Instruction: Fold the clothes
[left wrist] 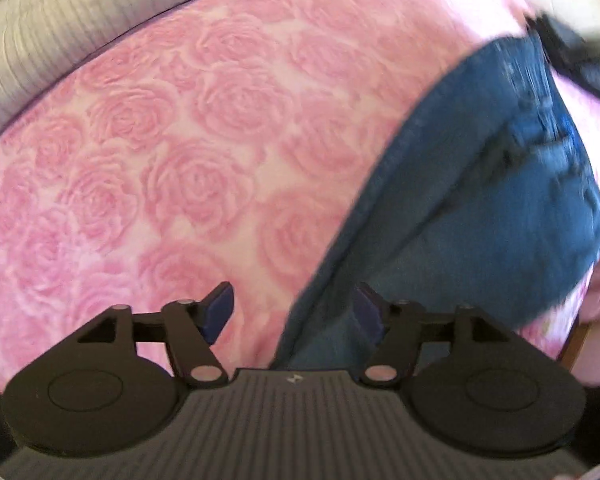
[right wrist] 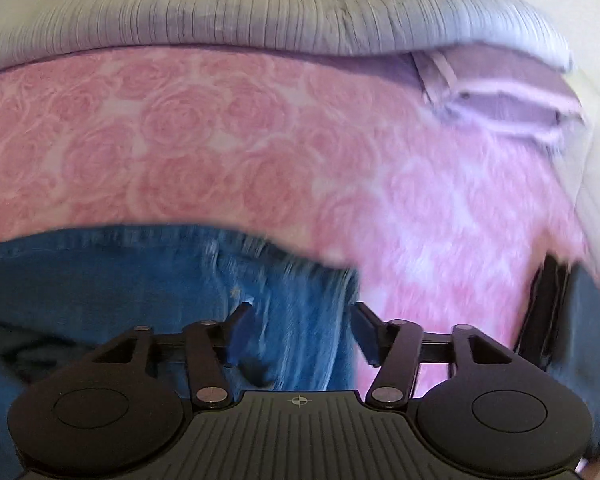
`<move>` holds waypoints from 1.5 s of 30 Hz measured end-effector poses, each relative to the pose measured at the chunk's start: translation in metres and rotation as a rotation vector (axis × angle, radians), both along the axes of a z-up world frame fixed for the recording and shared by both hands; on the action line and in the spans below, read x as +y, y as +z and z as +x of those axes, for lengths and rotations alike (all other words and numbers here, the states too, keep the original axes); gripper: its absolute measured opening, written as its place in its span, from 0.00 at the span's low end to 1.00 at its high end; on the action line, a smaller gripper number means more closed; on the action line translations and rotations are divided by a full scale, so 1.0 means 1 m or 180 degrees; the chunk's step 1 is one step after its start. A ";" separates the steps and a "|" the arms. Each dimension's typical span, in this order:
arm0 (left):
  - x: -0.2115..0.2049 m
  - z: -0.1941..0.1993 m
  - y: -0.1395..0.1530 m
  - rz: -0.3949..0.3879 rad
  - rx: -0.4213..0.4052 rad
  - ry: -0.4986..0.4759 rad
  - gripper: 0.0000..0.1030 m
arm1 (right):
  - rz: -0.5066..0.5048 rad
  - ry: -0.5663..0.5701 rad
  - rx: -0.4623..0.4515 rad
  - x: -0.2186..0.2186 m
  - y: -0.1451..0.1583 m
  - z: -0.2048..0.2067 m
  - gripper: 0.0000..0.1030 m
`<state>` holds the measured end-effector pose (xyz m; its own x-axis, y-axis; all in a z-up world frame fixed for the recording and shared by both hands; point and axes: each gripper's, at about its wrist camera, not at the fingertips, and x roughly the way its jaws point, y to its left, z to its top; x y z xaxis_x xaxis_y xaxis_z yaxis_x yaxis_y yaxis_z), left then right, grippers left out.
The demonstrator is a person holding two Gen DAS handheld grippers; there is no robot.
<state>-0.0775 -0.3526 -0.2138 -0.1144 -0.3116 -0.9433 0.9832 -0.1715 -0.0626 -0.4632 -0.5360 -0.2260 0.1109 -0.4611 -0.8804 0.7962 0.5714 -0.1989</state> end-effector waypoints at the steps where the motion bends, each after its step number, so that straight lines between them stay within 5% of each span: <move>1: -0.005 0.003 -0.009 0.0008 0.0052 0.0028 0.61 | 0.0055 -0.0052 0.0016 0.008 -0.002 -0.004 0.62; 6: -0.041 -0.007 -0.067 0.0202 0.0378 -0.0283 0.55 | 0.0406 -0.0639 -0.0115 0.033 -0.018 -0.045 0.65; 7: -0.046 -0.010 -0.077 0.0279 0.0451 -0.0341 0.46 | 0.0421 -0.0684 -0.0138 0.034 -0.019 -0.052 0.66; 9: -0.053 -0.016 -0.088 0.0382 0.0496 -0.0464 0.04 | 0.0415 -0.0709 -0.0209 0.034 -0.021 -0.060 0.67; 10: -0.054 -0.019 -0.090 0.0409 0.0471 -0.0528 0.02 | 0.0395 -0.0689 -0.0249 0.028 -0.022 -0.061 0.67; 15: -0.051 -0.023 -0.064 0.0306 0.0302 -0.0704 0.02 | 0.0239 -0.0548 -0.0521 -0.016 -0.022 -0.063 0.67; 18: -0.054 -0.024 -0.037 0.0239 0.0188 -0.0739 0.02 | 0.0492 -0.0399 -0.0868 -0.052 -0.033 -0.063 0.66; 20: -0.063 -0.026 -0.021 0.0181 0.0071 -0.0744 0.02 | 0.0799 -0.0350 -0.0982 -0.077 -0.044 -0.062 0.24; 22: -0.083 -0.027 -0.006 0.0083 -0.0117 -0.0736 0.02 | 0.0885 -0.0167 -0.0926 -0.102 -0.046 -0.052 0.15; 26: -0.139 -0.029 -0.008 0.0041 -0.0597 -0.0662 0.03 | 0.0839 0.0236 -0.0872 -0.145 -0.056 -0.026 0.15; 28: -0.164 -0.029 -0.029 0.0213 -0.0777 -0.0601 0.17 | 0.0854 0.0271 -0.0896 -0.166 -0.069 -0.017 0.18; 30: -0.167 -0.029 -0.038 0.0254 -0.0882 -0.0479 0.23 | 0.0810 0.0219 -0.0675 -0.173 -0.083 -0.012 0.46; 31: -0.160 -0.026 -0.036 0.0199 -0.0889 -0.0399 0.25 | 0.0678 0.0191 -0.0582 -0.169 -0.081 -0.013 0.61; 37: -0.084 0.019 -0.004 0.0151 -0.0734 0.0470 0.35 | 0.0225 0.0075 -0.0800 -0.100 -0.039 -0.036 0.63; 42: 0.006 0.066 0.002 0.0313 -0.0483 0.0987 0.39 | 0.0533 0.0546 -0.1306 -0.003 -0.009 0.017 0.63; 45: 0.054 0.084 -0.007 0.0370 -0.0347 0.0814 0.41 | 0.0986 0.1312 -0.1619 0.071 -0.001 0.096 0.63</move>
<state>0.0061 -0.2987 -0.2211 0.0577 -0.2064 -0.9768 0.9956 0.0847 0.0409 -0.3673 -0.4655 -0.2274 0.6526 -0.0312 -0.7571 0.4549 0.8152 0.3585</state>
